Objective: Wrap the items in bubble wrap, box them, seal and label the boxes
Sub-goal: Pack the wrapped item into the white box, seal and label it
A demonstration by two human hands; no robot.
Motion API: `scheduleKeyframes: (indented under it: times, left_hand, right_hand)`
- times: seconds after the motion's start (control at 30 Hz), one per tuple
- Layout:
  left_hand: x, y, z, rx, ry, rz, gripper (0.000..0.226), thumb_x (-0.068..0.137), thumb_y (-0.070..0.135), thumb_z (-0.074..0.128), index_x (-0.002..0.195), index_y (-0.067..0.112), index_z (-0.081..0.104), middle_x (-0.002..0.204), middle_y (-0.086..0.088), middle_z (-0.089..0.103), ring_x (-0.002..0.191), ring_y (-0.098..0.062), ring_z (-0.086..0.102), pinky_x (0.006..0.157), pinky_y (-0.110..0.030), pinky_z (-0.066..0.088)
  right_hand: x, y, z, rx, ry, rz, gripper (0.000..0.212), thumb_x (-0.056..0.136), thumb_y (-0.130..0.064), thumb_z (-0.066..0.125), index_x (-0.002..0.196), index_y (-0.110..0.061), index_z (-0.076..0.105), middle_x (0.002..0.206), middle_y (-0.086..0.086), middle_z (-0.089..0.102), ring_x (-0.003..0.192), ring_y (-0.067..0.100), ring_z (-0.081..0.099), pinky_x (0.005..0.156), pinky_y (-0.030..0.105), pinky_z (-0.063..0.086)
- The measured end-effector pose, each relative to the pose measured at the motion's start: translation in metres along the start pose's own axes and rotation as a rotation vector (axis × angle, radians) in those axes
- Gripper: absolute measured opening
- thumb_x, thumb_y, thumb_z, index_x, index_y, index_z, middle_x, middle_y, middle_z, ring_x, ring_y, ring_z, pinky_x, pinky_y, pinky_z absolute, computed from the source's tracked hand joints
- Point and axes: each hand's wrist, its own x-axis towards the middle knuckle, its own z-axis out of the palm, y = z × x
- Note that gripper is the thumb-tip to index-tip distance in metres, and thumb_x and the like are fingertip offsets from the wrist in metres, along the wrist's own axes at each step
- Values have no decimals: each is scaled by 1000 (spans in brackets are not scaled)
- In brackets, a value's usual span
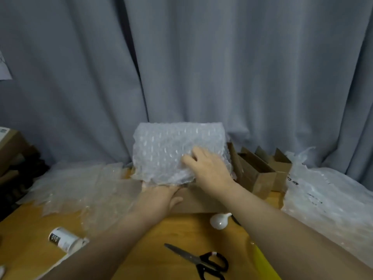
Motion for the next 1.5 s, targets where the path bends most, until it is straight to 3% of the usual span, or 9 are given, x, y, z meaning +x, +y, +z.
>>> scheduleKeyframes:
  times: [0.2,0.47,0.67,0.77,0.87,1.0,1.23,1.37,1.5]
  left_hand:
    - [-19,-3,26,106,380,42,30,81,53,55,92,30,71,87,7,63,77,-16,60,90,-43,26]
    - [-5,-3,-1,214,243,42,31,60,56,73,64,26,67,128,-11,57,128,-34,37,105,-60,16]
    - [5,-3,-13,185,-162,27,50,88,66,34,116,31,56,158,-5,15,146,-31,0,108,-65,-14]
    - [6,-7,-15,92,-260,34,47,87,67,36,109,31,57,159,-5,12,146,-32,-2,105,-66,-19]
    - [11,-11,-14,42,-310,55,39,86,67,39,88,30,52,158,-7,15,146,-30,7,102,-62,-23]
    - [17,-18,-15,-55,-336,75,42,87,67,39,86,27,52,145,-5,43,145,-10,12,102,-59,-27]
    - [21,-8,-20,-224,-209,-79,42,99,50,10,123,26,34,118,-2,60,120,-18,50,113,-48,-1]
    - [33,-10,-26,123,-230,-124,49,99,47,22,145,29,25,150,-7,18,133,-29,26,105,-48,17]
    - [45,-14,-31,251,-475,-96,55,97,54,11,148,37,21,160,0,-6,146,-23,-11,112,-52,-16]
  right_hand:
    - [-10,0,14,-102,-296,209,27,91,-12,43,115,-15,57,114,8,43,110,29,40,89,38,29]
    - [-15,-1,11,68,-552,230,37,98,-33,35,122,-30,63,161,-6,-1,144,29,-23,106,63,-23]
    - [-11,6,6,477,-865,426,42,99,-50,31,128,-34,57,159,-10,15,147,26,7,115,57,-2]
    - [-2,10,-1,661,-615,489,43,95,-57,40,113,-26,64,133,-4,53,123,18,46,111,46,29]
    - [1,5,9,164,-431,274,39,94,-52,42,130,-39,48,147,-2,31,139,25,23,114,55,9]
    - [-8,8,19,110,-863,350,63,93,-66,27,149,-48,4,154,-14,-30,142,33,-26,109,65,-13]
    - [-7,17,9,-254,-755,321,63,95,-64,9,151,-36,19,162,4,-3,146,35,-11,107,62,-22]
    - [-26,38,-4,-289,-864,420,62,95,-60,3,151,-37,17,161,3,-9,145,34,-17,102,66,-26]
    - [-35,48,-10,-133,-916,462,57,97,-59,7,149,-42,23,161,-5,-11,143,28,-26,104,67,-22]
